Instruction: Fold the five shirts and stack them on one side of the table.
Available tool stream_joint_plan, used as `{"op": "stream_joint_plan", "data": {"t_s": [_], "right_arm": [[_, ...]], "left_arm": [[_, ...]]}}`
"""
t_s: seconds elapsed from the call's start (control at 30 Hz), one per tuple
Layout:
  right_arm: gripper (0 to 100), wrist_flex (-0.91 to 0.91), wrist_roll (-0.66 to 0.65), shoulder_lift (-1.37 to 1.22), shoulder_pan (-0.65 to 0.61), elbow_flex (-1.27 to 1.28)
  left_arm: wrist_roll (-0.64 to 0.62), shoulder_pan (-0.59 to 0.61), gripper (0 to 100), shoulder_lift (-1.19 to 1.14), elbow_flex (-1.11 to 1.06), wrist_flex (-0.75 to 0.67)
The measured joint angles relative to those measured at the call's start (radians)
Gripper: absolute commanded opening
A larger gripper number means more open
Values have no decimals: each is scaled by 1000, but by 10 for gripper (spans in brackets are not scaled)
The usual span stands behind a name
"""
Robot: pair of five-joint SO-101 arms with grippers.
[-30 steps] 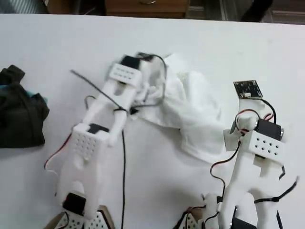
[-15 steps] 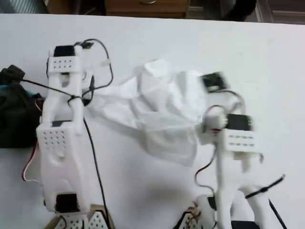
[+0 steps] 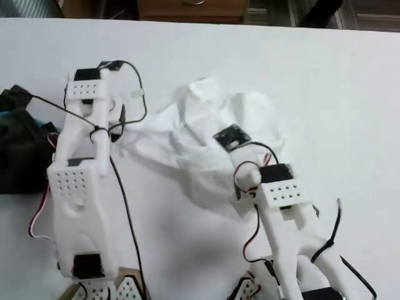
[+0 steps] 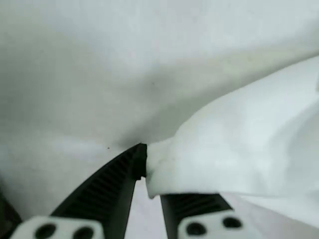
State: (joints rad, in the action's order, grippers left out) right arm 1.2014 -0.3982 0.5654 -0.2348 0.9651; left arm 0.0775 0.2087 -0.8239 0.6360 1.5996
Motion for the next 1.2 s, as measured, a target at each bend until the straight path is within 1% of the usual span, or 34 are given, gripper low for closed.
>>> {"op": "stream_joint_plan", "data": {"t_s": [0.1, 0.27, 0.5, 0.77, 0.9, 0.97, 1.0, 1.03, 1.13, 1.2], "right_arm": [[272, 0, 2, 0, 31, 5], [272, 3, 2, 0, 26, 23], [272, -58, 2, 0, -43, 91], [272, -89, 2, -8, -43, 110], [270, -121, 2, -95, -48, 110], [241, -149, 2, -147, -48, 110], [212, -163, 2, -170, -48, 110], [172, -176, 2, -192, -48, 110], [11, -204, 5, -216, -38, 103], [41, -216, 5, -216, -37, 97]], "left_arm": [[0, 0, 27, 0, 0, 0], [0, 0, 27, 0, 0, 0], [0, 0, 27, 0, 0, 0], [0, 0, 27, 0, 0, 0], [0, 0, 27, 0, 0, 0], [0, 0, 27, 0, 0, 0], [0, 0, 27, 0, 0, 0], [0, 0, 27, 0, 0, 0], [0, 0, 27, 0, 0, 0], [0, 0, 27, 0, 0, 0]]}}
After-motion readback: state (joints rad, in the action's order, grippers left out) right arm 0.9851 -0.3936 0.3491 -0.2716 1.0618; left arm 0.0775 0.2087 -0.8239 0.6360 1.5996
